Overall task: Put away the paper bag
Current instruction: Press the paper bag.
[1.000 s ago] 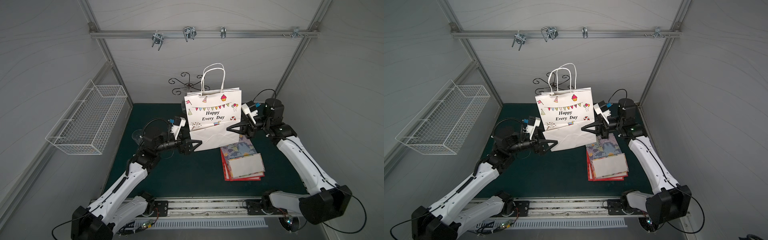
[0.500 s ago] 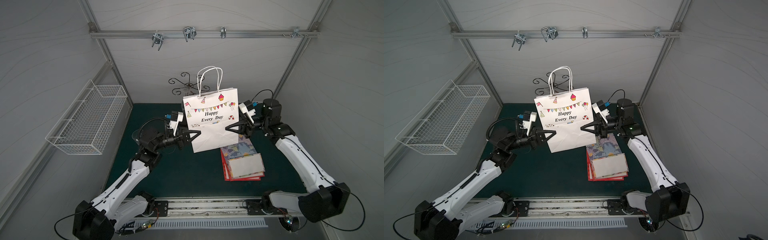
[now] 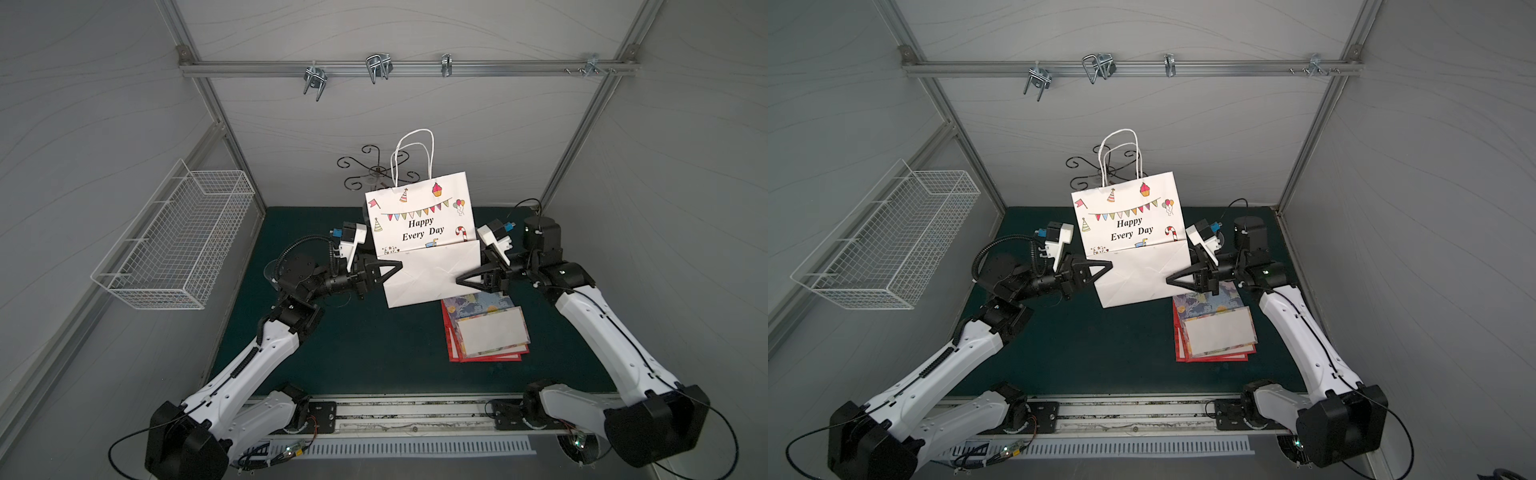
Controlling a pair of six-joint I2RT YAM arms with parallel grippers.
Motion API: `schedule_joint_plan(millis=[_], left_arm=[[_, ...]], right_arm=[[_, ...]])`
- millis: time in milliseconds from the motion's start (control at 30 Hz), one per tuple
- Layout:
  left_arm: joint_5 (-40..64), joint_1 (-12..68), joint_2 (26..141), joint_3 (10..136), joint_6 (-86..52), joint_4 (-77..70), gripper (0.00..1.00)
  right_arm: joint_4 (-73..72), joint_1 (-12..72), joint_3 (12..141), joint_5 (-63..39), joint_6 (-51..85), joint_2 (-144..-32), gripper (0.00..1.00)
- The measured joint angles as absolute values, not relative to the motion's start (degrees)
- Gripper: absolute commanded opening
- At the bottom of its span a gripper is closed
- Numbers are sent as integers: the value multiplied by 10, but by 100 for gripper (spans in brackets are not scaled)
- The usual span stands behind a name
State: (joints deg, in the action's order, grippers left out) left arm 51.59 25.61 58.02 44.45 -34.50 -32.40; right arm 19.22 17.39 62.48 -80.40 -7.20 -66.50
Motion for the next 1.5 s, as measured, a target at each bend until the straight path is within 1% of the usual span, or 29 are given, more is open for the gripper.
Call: schedule_joint_plan(millis=[33, 233, 267, 333, 367, 400, 433, 500, 533, 600, 667, 800, 833, 867, 900, 933, 967, 1000, 1033, 1100, 1133, 1167, 1300, 1333, 1367, 1400, 1433, 1500], left_arm=[[514, 256, 580, 444, -345, -324, 0], [509, 257, 579, 445, -342, -311, 0], [507, 257, 579, 445, -341, -309, 0], [503, 257, 576, 445, -338, -308, 0], [503, 257, 574, 445, -336, -304, 0], [503, 257, 572, 445, -334, -299, 0], [503, 257, 571, 445, -332, -297, 0], [503, 257, 570, 445, -330, -291, 0], [504, 257, 570, 445, -329, -288, 0], [504, 257, 570, 445, -326, -281, 0], [506, 257, 570, 445, -323, -273, 0], [507, 257, 570, 445, -317, -268, 0], [508, 257, 570, 444, -316, -267, 0], [508, 257, 570, 444, -315, -265, 0], [508, 257, 569, 444, -315, -264, 0], [510, 257, 568, 444, -312, -259, 0], [512, 257, 567, 443, -310, -255, 0], [514, 257, 567, 441, -306, -251, 0], [515, 257, 566, 440, -304, -246, 0], [517, 257, 566, 436, -300, -239, 0], [517, 257, 566, 433, -299, -238, 0], [517, 257, 566, 431, -297, -237, 0], [515, 257, 565, 430, -291, -232, 0], [514, 257, 563, 430, -289, -230, 0], [514, 257, 562, 429, -289, -229, 0], [514, 257, 560, 429, -287, -227, 0], [515, 257, 559, 429, -285, -222, 0], [517, 257, 555, 426, -280, -209, 0]], right_arm=[[195, 174, 621, -804, -77, -665, 1], [199, 172, 621, -805, -72, -666, 0], [197, 171, 623, -805, -69, -667, 4], [191, 169, 628, -805, -59, -667, 25], [184, 169, 632, -806, -56, -667, 33], [180, 168, 639, -804, -53, -668, 35], [174, 167, 646, -803, -48, -668, 35], [156, 165, 660, -801, -39, -670, 33], [149, 164, 665, -800, -34, -671, 30], [133, 164, 672, -798, -25, -676, 18], [118, 164, 674, -795, -12, -682, 0], [101, 164, 674, -794, 0, -693, 0], [98, 164, 674, -794, 2, -694, 5], [96, 164, 674, -793, 3, -694, 18], [94, 164, 674, -791, 6, -694, 26], [91, 164, 674, -788, 6, -694, 29], [85, 164, 675, -784, 10, -694, 29], [81, 164, 676, -782, 12, -694, 29], [76, 164, 676, -780, 16, -694, 26], [67, 162, 679, -774, 22, -694, 14], [61, 161, 680, -771, 30, -694, 5], [56, 160, 681, -770, 37, -695, 0], [43, 159, 681, -769, 52, -702, 0], [39, 159, 681, -768, 57, -704, 2], [38, 159, 681, -767, 58, -706, 11], [35, 159, 681, -765, 63, -707, 22], [30, 159, 681, -761, 66, -707, 27], [19, 157, 683, -753, 76, -708, 27]])
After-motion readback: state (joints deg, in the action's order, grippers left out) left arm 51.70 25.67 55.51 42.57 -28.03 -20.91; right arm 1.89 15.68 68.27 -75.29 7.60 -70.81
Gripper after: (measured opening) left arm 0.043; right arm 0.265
